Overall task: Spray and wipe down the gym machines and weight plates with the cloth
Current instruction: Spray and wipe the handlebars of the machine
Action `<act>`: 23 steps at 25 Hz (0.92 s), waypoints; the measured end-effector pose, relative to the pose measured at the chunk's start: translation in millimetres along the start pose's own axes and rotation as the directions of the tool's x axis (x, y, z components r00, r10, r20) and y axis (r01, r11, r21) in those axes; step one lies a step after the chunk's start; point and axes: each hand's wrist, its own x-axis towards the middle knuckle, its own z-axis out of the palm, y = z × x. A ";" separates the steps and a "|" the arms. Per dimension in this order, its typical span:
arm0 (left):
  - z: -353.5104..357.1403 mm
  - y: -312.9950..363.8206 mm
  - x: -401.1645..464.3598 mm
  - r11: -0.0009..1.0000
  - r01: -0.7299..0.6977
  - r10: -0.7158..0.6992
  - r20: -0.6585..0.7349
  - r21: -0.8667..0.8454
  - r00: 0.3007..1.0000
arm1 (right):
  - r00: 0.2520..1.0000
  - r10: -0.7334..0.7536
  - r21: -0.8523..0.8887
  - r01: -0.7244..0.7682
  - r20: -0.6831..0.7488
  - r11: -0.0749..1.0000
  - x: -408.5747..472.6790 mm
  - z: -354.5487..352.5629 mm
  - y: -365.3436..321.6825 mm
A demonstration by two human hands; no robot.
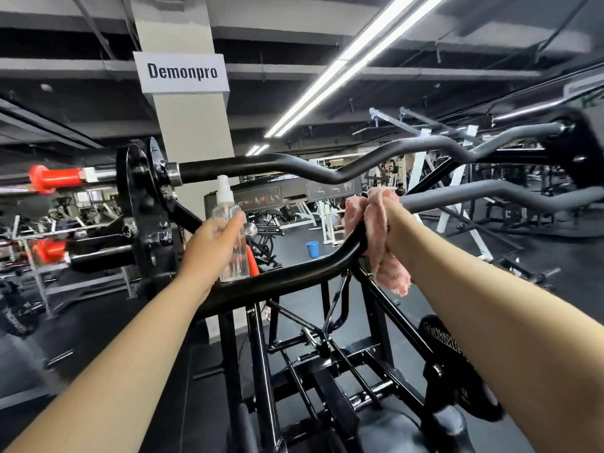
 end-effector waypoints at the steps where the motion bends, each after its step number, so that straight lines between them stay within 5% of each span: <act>1: 0.2 -0.6 0.5 1.000 -0.012 0.012 0.004 0.003 1.000 | 0.998 -0.022 -0.025 0.020 -0.063 0.999 4.4 0.9 0.7; 3: 0.0 -5.4 4.4 1.000 -0.028 0.028 0.006 -0.002 1.000 | 0.980 -0.036 -0.177 0.000 -0.197 0.984 12.2 2.0 4.3; 8: -0.2 -12.2 10.9 1.000 -0.011 0.011 0.019 0.006 1.000 | 0.947 -0.020 -0.246 -0.063 -0.320 0.967 1.8 8.6 23.6; 14: -2.8 -13.3 11.2 0.998 0.010 -0.008 0.034 -0.054 0.999 | 0.981 -0.054 -0.396 -0.026 -0.189 0.918 -45.0 27.6 51.9; 18: -4.3 -13.4 10.0 0.996 0.021 -0.024 -0.028 -0.091 0.999 | 0.990 0.125 -0.243 -0.139 -0.071 0.960 -77.1 24.9 51.6; 23: -4.9 -11.4 7.8 0.997 -0.010 0.004 -0.077 -0.074 0.997 | 0.989 0.039 0.078 -0.028 -0.146 0.997 -45.5 20.5 47.3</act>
